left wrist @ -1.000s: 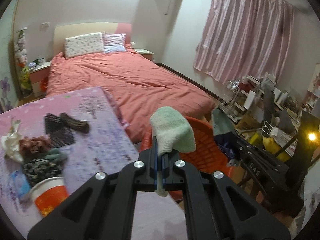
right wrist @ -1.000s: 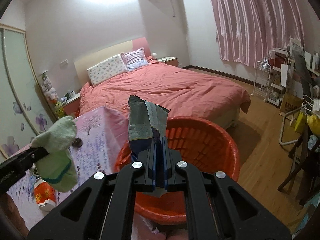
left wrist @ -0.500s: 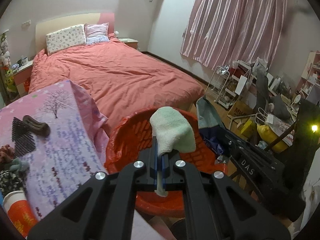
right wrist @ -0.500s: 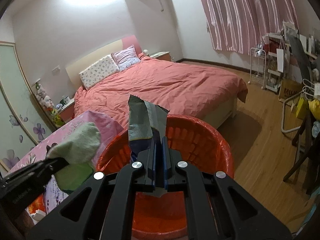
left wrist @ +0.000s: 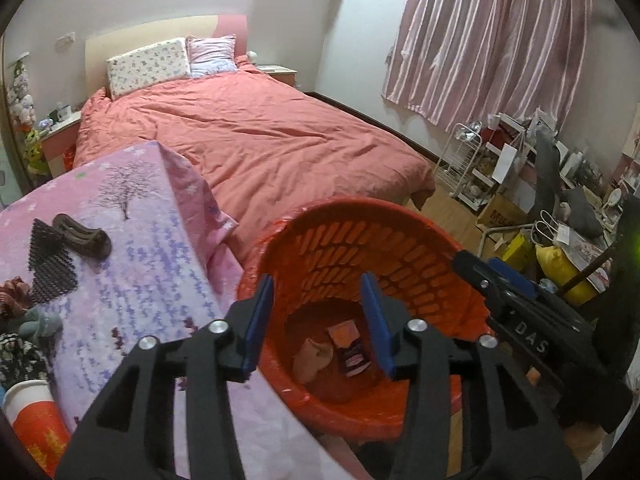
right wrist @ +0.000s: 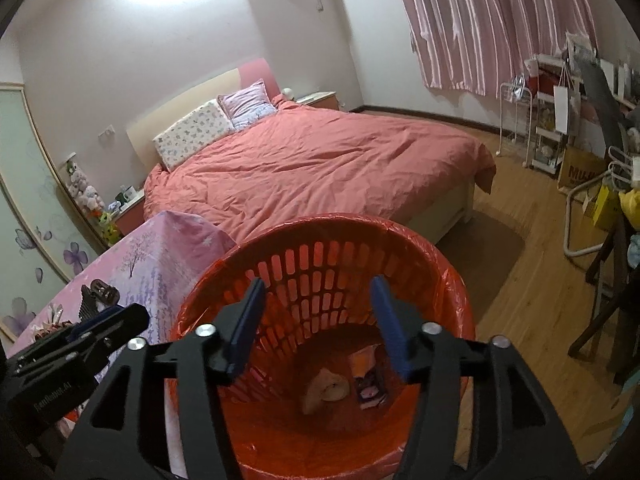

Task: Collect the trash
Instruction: 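Carry both items over the orange basket and open both grippers to drop them, then grasp the blue tissue pack with the left gripper while the right gripper grasps the red paper cup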

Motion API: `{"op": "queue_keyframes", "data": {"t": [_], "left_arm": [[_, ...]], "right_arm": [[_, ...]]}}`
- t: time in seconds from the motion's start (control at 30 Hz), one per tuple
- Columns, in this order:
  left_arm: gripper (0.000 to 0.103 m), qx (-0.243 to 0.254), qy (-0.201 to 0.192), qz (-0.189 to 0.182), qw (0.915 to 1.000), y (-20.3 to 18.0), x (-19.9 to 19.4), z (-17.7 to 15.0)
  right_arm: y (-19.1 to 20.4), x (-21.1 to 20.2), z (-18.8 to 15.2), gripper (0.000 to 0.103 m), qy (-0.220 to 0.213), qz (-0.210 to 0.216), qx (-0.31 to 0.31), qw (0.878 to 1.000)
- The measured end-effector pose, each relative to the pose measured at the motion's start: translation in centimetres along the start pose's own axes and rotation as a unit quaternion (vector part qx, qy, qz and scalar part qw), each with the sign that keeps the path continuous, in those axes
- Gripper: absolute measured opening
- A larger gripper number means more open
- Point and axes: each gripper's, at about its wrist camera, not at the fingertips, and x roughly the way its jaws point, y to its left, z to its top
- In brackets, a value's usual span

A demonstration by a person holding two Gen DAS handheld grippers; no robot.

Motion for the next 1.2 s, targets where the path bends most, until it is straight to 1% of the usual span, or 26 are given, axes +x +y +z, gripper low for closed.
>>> {"op": "queue_keyframes", "data": {"t": [0.13, 0.3, 0.4, 0.53, 0.6, 0.7, 0.77, 0.83, 0.97, 1.07, 1.1, 1.2], "left_arm": [[0.050, -0.004, -0.006, 0.016, 0.9998, 1.2, -1.6, -0.5], [0.053, -0.016, -0.015, 0.045, 0.9988, 3.3, -4.4, -1.4], [0.055, -0.031, -0.020, 0.065, 0.9972, 5.7, -6.5, -2.4], [0.059, -0.057, -0.030, 0.104, 0.9925, 9.6, -9.8, -4.0], [0.060, -0.077, -0.036, 0.130, 0.9879, 12.3, -11.7, -5.0], [0.064, -0.107, -0.044, 0.158, 0.9806, 15.7, -14.0, -6.3], [0.066, -0.129, -0.047, 0.191, 0.9718, 18.7, -15.6, -7.6], [0.067, -0.144, -0.046, 0.214, 0.9651, 20.8, -16.7, -8.7], [0.068, -0.183, -0.036, 0.246, 0.9513, 25.0, -18.5, -11.1], [0.068, -0.200, -0.030, 0.254, 0.9459, 26.8, -19.3, -12.7], [0.068, -0.204, -0.028, 0.256, 0.9445, 27.3, -19.5, -13.1], [0.068, -0.213, -0.023, 0.252, 0.9436, 28.4, -19.8, -14.0]], "right_arm": [[0.6, -0.4, 0.6, 0.059, -0.001, 0.003, -0.010, 1.000], [2.7, -1.3, -0.2, 0.060, 0.003, 0.015, -0.029, 0.999], [4.5, -1.7, -0.8, 0.061, 0.009, 0.028, -0.043, 0.999], [7.5, -2.4, -2.1, 0.064, 0.018, 0.052, -0.071, 0.996], [9.5, -2.7, -2.9, 0.066, 0.025, 0.069, -0.088, 0.993], [12.7, -3.0, -4.5, 0.069, 0.038, 0.095, -0.120, 0.988], [14.7, -3.2, -5.5, 0.071, 0.049, 0.113, -0.138, 0.983], [16.9, -3.2, -6.7, 0.074, 0.061, 0.135, -0.157, 0.976], [20.8, -3.4, -9.1, 0.080, 0.083, 0.171, -0.192, 0.963], [23.8, -3.1, -10.9, 0.083, 0.098, 0.184, -0.223, 0.952], [24.3, -3.1, -11.3, 0.085, 0.100, 0.185, -0.229, 0.951], [26.0, -2.4, -12.4, 0.086, 0.113, 0.179, -0.249, 0.945]]}}
